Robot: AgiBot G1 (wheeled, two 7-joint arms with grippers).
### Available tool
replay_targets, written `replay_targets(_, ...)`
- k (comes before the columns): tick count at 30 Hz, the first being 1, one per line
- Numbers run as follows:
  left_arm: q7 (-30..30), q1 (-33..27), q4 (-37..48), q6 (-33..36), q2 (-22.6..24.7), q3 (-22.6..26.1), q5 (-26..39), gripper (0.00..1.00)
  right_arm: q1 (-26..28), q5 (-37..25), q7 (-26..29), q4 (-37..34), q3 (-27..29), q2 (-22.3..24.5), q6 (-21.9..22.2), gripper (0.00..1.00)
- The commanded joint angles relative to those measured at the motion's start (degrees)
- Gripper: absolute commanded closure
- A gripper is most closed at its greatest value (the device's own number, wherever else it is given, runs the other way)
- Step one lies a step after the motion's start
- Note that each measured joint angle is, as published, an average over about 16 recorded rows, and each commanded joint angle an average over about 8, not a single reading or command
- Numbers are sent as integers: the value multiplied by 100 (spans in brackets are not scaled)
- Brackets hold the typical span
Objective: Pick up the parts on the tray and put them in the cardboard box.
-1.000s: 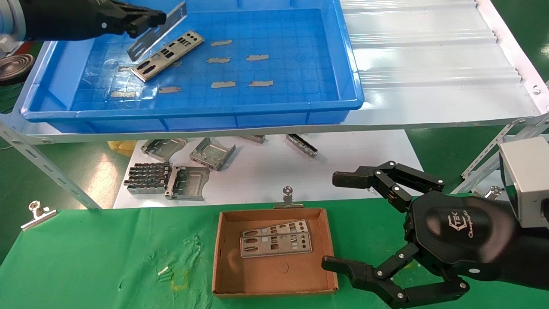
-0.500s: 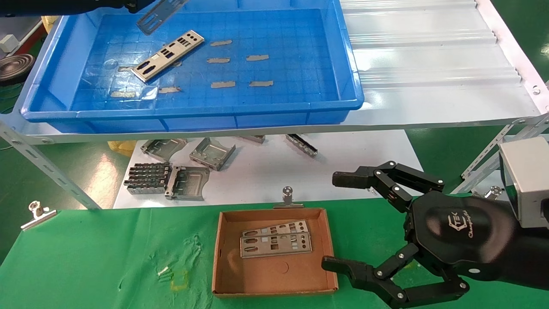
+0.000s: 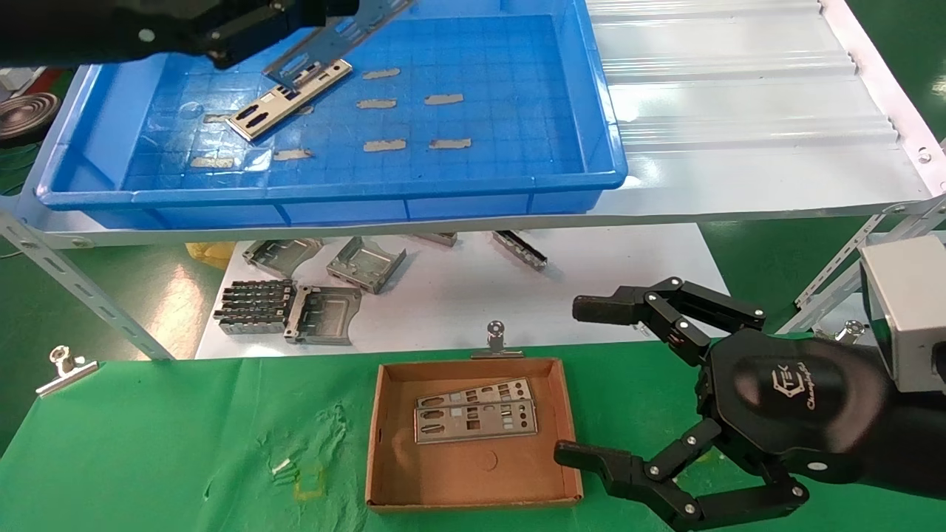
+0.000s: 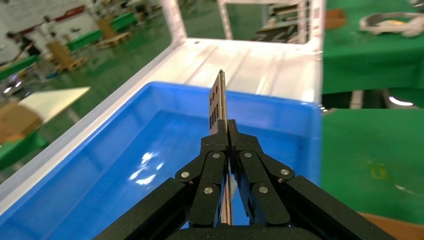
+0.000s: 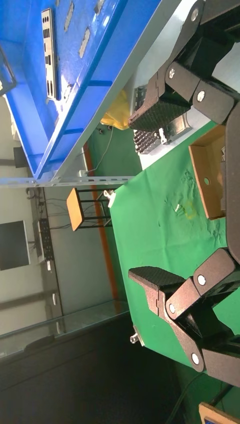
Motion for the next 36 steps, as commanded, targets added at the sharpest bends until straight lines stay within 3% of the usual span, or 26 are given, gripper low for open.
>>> replay_targets(1, 6, 91, -146, 162, -63, -43, -78, 100, 0, 0, 0, 0, 0, 0, 0, 0)
replay_targets(12, -911, 1282, -2699, 52, -783, -127, -882, 100, 0, 0, 0, 0, 0, 0, 0, 0)
replay_targets(24, -2234, 2490, -5484, -731, -1543, -262, -1189, 100, 0, 0, 0, 0, 0, 0, 0, 0)
replay_targets(29, -2614, 2876, -6123, -1064, -1680, -228, -1138, 100, 0, 0, 0, 0, 0, 0, 0, 0)
replay_targets(36, -2562, 3331, -6289, -1242, -1586, -39, -912, 100, 0, 0, 0, 0, 0, 0, 0, 0)
